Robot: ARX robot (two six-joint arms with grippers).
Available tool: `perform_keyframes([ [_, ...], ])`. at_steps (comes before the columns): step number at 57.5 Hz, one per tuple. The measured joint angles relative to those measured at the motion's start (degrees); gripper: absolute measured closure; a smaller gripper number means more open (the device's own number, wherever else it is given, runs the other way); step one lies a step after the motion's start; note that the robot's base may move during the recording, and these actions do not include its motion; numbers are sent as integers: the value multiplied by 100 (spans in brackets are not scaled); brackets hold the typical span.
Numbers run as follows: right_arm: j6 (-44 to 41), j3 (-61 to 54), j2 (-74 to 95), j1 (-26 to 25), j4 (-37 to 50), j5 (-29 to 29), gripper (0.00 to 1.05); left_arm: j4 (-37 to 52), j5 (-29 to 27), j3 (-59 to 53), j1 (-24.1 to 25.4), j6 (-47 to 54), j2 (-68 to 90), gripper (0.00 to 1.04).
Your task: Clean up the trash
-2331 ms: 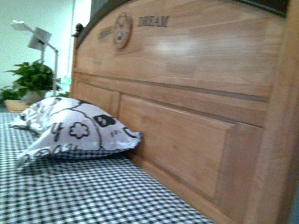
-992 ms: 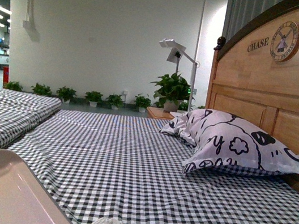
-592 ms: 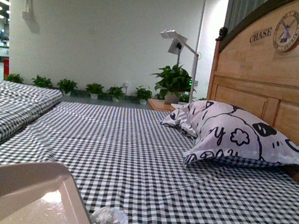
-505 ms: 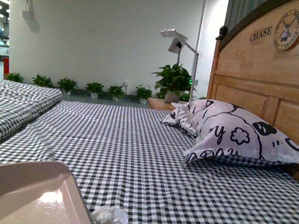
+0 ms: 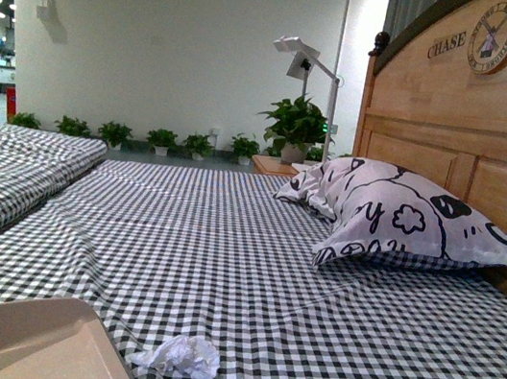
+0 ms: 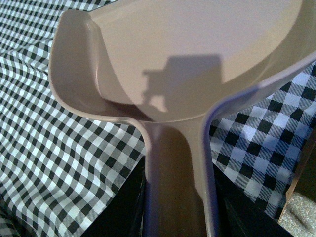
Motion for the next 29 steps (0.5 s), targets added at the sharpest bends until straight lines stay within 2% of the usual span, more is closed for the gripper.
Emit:
perform_keyframes([
  [29, 0, 0, 0, 0, 0, 0, 84, 232, -142, 4, 15, 107, 323, 77],
])
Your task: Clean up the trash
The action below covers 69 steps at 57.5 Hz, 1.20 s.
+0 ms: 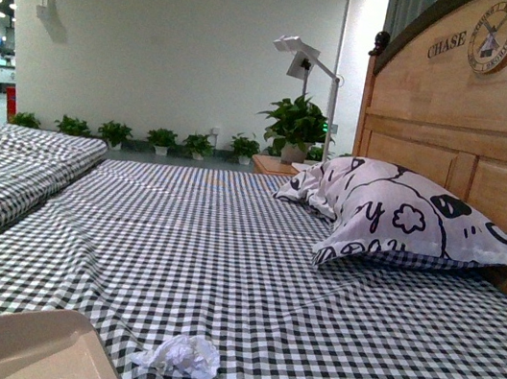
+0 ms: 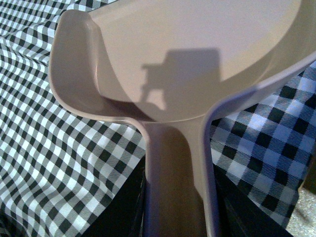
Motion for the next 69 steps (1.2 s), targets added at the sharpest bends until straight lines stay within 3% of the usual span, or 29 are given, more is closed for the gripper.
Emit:
perform_keyframes([
  [24, 2, 0, 4, -2, -9, 0, 84, 85, -63, -22, 22, 59, 68, 77],
  [28, 42, 367, 310, -87, -1073, -264, 84, 85, -66, -22, 22, 61, 68, 77],
  [32, 13, 610, 643, -223, -1578, -551, 84, 85, -68, -22, 22, 63, 68, 77],
  [46, -219, 1537, 3150, -527, -284, -1622, 84, 85, -68, -24, 22, 68, 68, 77],
  [59, -286, 3005, 5827, -74, -343, -1440, 84, 85, -68, -24, 22, 68, 68, 77],
  [69, -282, 3515, 6828, 247, -374, -1204, 84, 85, -68, -24, 22, 68, 68, 77],
])
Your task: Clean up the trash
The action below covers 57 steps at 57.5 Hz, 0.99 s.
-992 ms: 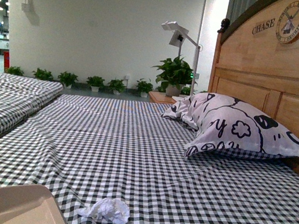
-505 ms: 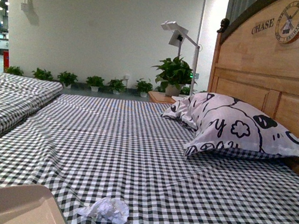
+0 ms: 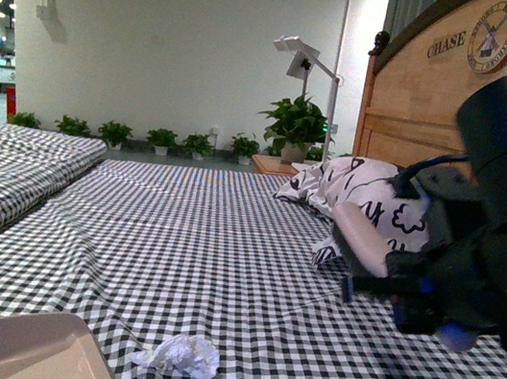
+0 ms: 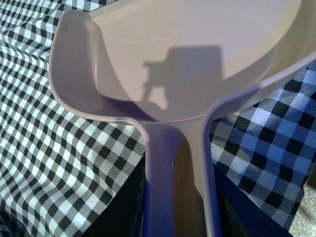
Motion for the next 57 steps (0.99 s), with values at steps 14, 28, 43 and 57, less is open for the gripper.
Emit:
perform_keyframes([
  [14, 9, 61, 654, 297, 306, -33, 84, 0, 0, 0, 0, 0, 0, 77],
  [28, 57, -22, 994, 538, 490, -66, 84, 0, 2, 0, 0, 0, 0, 77],
  [43, -101, -879, 658, 1012, 756, -1670, 84, 0, 0, 0, 0, 0, 0, 77],
  [57, -527, -1840, -813, 1036, 684, -3921, 84, 0, 0, 0, 0, 0, 0, 77],
])
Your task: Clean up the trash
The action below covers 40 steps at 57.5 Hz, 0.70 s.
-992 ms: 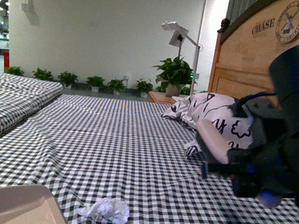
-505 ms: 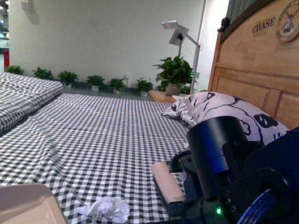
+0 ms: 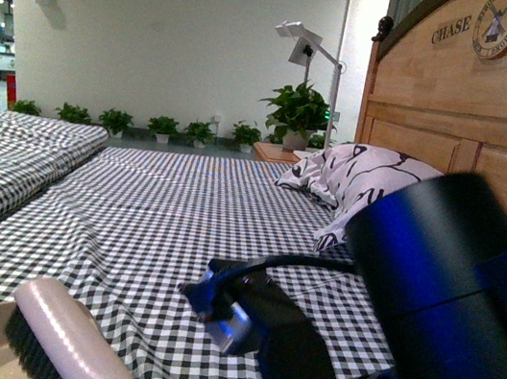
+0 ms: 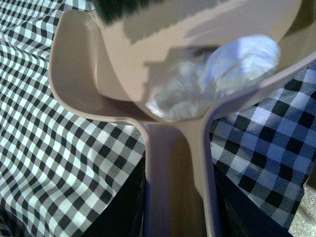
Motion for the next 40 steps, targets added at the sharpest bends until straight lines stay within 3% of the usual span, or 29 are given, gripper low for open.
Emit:
perform_keyframes([
  [26, -24, -55, -691, -1617, 17, 658, 84, 13, -2, -4, 2, -20, 0, 77],
  [32, 153, -92, -1106, -2247, 81, 481, 84, 1443, -20, -439, 50, -1069, -2, 77],
  [40, 227, -173, -1829, -3036, 81, 201, 84, 2444, -199, -479, 170, -2492, -44, 77],
])
